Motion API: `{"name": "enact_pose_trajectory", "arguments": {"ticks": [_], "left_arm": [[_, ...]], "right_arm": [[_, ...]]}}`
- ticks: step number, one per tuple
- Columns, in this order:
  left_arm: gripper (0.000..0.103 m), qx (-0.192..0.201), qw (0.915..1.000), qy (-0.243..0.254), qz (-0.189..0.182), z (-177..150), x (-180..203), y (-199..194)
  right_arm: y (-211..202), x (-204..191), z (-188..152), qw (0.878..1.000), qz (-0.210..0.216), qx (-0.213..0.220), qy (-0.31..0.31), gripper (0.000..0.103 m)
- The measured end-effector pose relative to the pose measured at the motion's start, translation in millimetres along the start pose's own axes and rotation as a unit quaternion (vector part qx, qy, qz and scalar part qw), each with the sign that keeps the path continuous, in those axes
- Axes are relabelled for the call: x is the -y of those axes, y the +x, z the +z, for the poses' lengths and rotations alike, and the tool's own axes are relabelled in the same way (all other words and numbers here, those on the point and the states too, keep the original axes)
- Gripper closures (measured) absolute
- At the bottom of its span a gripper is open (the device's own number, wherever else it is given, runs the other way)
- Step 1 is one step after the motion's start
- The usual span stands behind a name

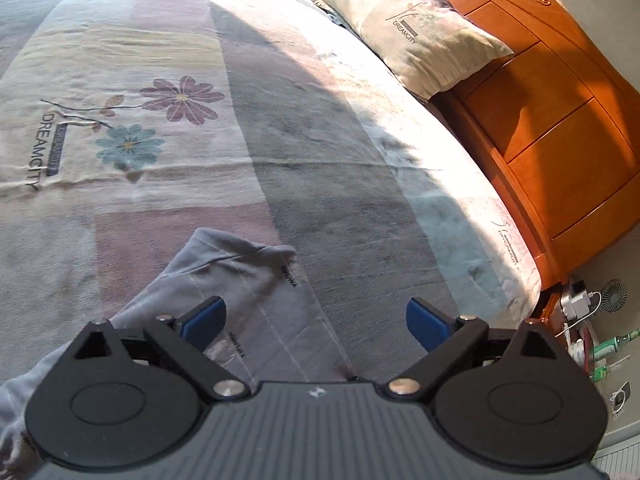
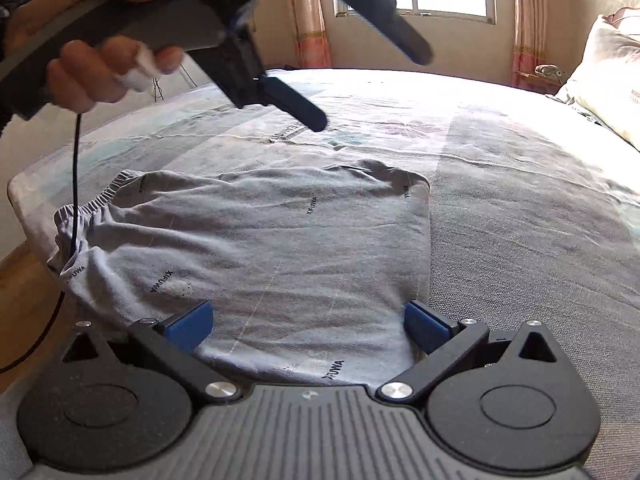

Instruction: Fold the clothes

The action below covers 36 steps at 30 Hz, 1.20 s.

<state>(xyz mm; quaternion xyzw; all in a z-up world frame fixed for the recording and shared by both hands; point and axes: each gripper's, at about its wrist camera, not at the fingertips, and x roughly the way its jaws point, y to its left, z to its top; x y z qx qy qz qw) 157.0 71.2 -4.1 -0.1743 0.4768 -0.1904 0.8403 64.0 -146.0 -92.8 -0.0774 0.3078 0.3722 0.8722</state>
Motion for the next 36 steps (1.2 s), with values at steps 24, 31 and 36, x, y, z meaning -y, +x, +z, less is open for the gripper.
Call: {"name": "enact_pose_trajectory", "arguments": {"ticks": [24,31,36], "left_arm": [[0.006,0.024,0.9936,-0.107,-0.028,-58,-77,-19],[0.006,0.025,0.9896,-0.136,-0.038,-54,-82,-18],[0.005,-0.003,0.9919,-0.121,-0.039,-67,-74,-15]], "right_arm": [[10,-18,8,0.998,-0.058,-0.04,-0.005,0.0],[11,-18,9,0.997,-0.057,-0.043,-0.007,0.0],[11,-17,9,0.998,-0.055,-0.043,-0.009,0.0]]}}
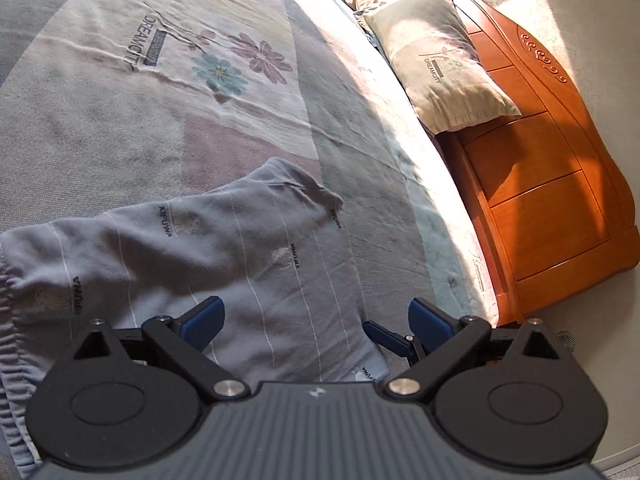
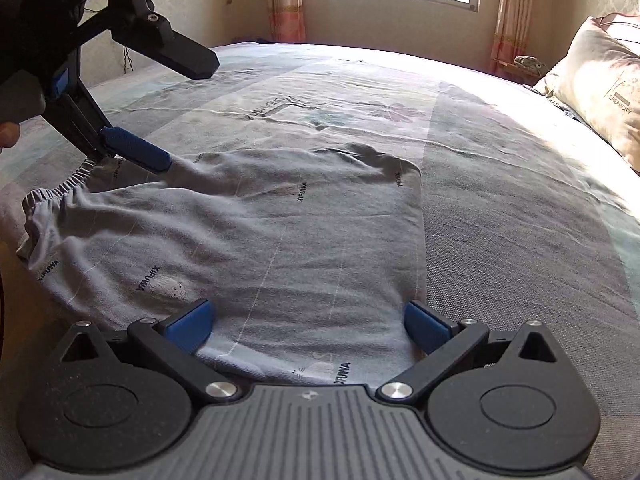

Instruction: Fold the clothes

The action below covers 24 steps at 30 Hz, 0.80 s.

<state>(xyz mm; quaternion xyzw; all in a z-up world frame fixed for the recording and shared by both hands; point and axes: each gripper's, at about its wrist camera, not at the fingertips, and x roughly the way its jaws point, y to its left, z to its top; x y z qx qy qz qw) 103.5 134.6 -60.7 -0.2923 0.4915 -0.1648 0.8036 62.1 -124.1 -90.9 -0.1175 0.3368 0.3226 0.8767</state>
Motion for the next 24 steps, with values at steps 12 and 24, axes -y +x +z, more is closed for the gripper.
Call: {"name": "enact_pose_trajectory", "arguments": {"ticks": [12,24], "left_arm": [[0.004,0.067,0.9948,-0.01,0.076,9,-33,-47],[0.006,0.078,0.9964,-0.028,0.017,-29,-36,-78]], "right_arm": [[0,0,0,1.0,0.001,-0.001,-0.002,0.0],[0,-3,0,1.0,-0.011,0.001,0.003,0.0]]}}
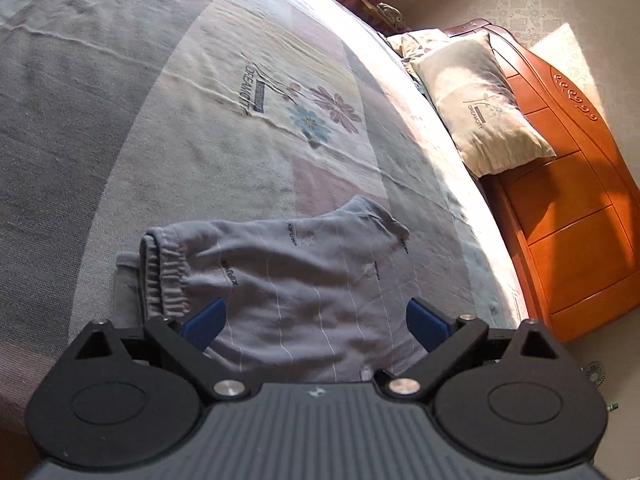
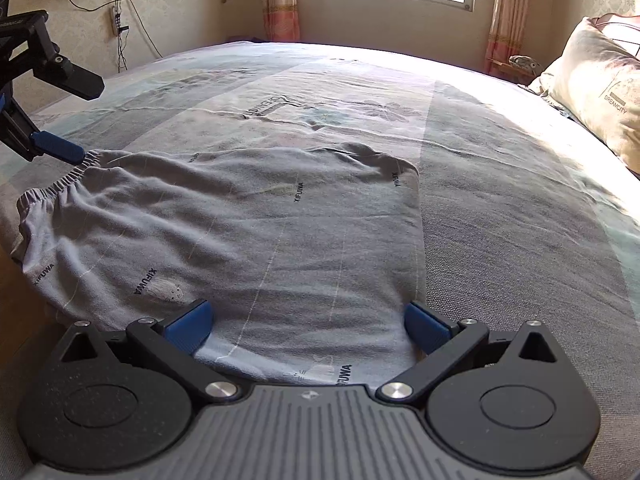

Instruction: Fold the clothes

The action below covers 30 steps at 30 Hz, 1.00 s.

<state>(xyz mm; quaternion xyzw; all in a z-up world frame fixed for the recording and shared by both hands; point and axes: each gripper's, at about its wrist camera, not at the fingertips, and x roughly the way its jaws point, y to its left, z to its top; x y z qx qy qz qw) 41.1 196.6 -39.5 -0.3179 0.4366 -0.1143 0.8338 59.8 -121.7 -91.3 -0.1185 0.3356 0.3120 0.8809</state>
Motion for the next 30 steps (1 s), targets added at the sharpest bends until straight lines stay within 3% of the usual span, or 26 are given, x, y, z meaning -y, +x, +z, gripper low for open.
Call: {"name": "enact_pose_trajectory", "arguments": {"ticks": [6,11,13,18,24,30], "left_arm": [[0.007,-0.015,0.9994,-0.002,0.032,-31,-11,3],[0.005,0.067,0.9931,0.056,0.079,-40,15,-40],[0.004,0.086,0.9889,0.072,0.097,-46,21,-49],[0.004,0.072,0.983,0.092,0.141,-59,23,-44],[0.004,0.071,0.984,0.081,0.142,-67,14,-50],[0.004,0.069,0.9827,0.091,0.146,-60,15,-46]], "right_arm": [[0,-1,2,1.0,-0.004,-0.006,0.0,0.0],[-8,-14,13,0.999,-0.012,-0.029,-0.025,0.0],[-14,-27,24,0.999,0.011,-0.015,-0.041,0.0],[-13,-65,47,0.996,0.062,-0.002,-0.07,0.0],[15,-87,37,0.993,0.061,-0.074,-0.074,0.0],[9,-84,31,0.993,0.054,-0.08,-0.067,0.0]]}}
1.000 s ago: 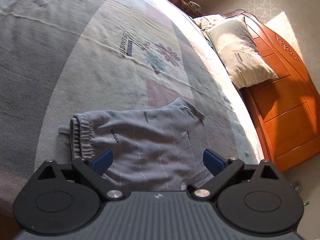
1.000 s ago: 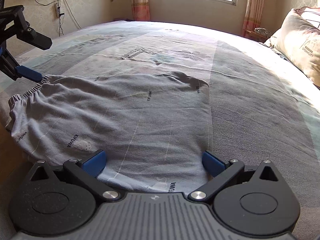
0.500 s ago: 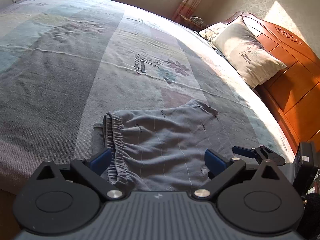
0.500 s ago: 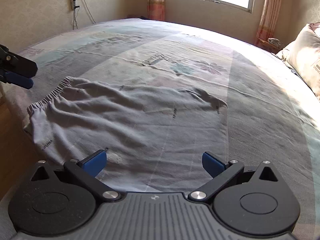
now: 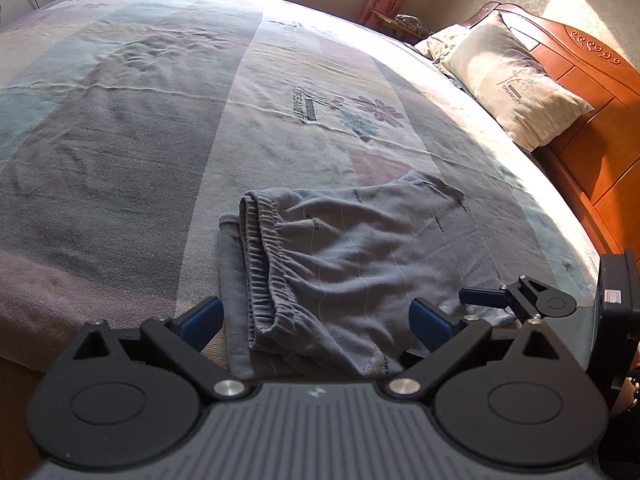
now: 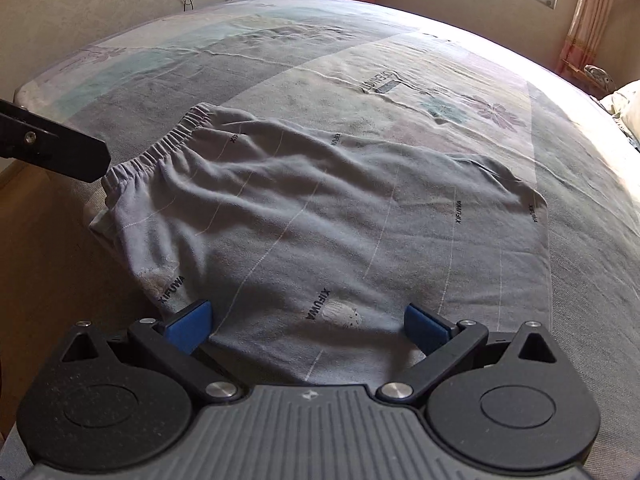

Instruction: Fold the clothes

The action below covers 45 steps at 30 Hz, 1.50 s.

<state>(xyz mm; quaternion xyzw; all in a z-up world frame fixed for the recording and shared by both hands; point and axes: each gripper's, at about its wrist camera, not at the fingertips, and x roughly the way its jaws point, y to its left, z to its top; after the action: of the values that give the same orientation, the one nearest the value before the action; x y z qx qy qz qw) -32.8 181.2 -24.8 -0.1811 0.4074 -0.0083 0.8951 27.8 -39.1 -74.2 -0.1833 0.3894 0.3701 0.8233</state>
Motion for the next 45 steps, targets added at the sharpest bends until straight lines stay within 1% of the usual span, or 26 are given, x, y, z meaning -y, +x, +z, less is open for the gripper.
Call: {"name": "enact_pose_trajectory", "arguments": {"ticks": [2,5,8,12,15,16,18,20,22,24,26,28,29,32,34,37,39,42,45], "left_arm": [[0.004,0.008,0.9999,0.008,-0.011,5,6,0],[0.004,0.012,0.9989,0.02,-0.041,11,17,7],[0.004,-0.007,0.9977,0.028,-0.062,10,22,27],[0.004,-0.044,0.9973,-0.007,-0.058,1,10,51],[0.004,-0.03,0.9963,-0.039,-0.071,5,-11,41],[0.004,-0.026,0.9956,-0.05,-0.075,6,-18,38],[0.004,-0.017,0.9939,-0.071,-0.083,9,-32,32],[0.004,-0.008,0.9915,-0.093,-0.091,12,-46,26],[0.004,-0.003,0.9882,-0.116,-0.099,14,-60,22],[0.004,-0.023,0.9813,-0.156,-0.111,11,-77,35],[0.004,-0.039,0.9709,-0.196,-0.131,7,-92,47],[0.004,-0.044,0.9603,-0.228,-0.154,3,-102,57],[0.004,-0.044,0.9583,-0.232,-0.162,5,-104,59],[0.004,-0.046,0.9517,-0.242,-0.184,8,-107,67],[0.001,-0.05,0.9476,-0.245,-0.199,13,-108,75],[0.001,-0.055,0.9448,-0.245,-0.211,26,-109,86],[0.001,-0.06,0.9443,-0.244,-0.213,35,-109,93],[0.001,-0.075,0.9467,-0.229,-0.214,40,-105,95],[0.001,-0.093,0.9382,-0.242,-0.23,27,-108,90]], "right_arm": [[-3,2,-1,1.0,-0.002,0.001,0.004,0.0],[-7,4,-2,1.0,-0.004,0.002,0.01,0.0],[-11,6,-3,1.0,-0.007,0.003,0.016,0.0],[-18,13,-5,1.0,-0.004,0.006,0.021,0.0],[-29,25,-7,0.999,0.001,0.02,0.03,0.0],[-33,33,-8,0.999,0.007,0.027,0.042,0.0],[-41,52,-8,0.996,0.025,0.04,0.079,0.0],[-47,75,-10,0.989,0.046,0.053,0.131,0.0],[-48,93,-14,0.982,0.06,0.058,0.168,0.0],[-49,109,-19,0.975,0.073,0.061,0.201,0.0],[-49,125,-23,0.966,0.086,0.064,0.235,0.0],[-49,141,-28,0.956,0.099,0.068,0.267,0.0],[-50,150,-31,0.951,0.105,0.069,0.284,0.0],[-45,165,-36,0.941,0.121,0.067,0.308,0.0],[-41,174,-41,0.934,0.133,0.065,0.324,0.0],[-35,182,-45,0.928,0.132,0.058,0.345,0.0],[-31,184,-47,0.925,0.132,0.052,0.353,0.0],[-31,183,-49,0.923,0.134,0.053,0.356,0.0],[-33,183,-50,0.924,0.134,0.054,0.355,0.0]]}}
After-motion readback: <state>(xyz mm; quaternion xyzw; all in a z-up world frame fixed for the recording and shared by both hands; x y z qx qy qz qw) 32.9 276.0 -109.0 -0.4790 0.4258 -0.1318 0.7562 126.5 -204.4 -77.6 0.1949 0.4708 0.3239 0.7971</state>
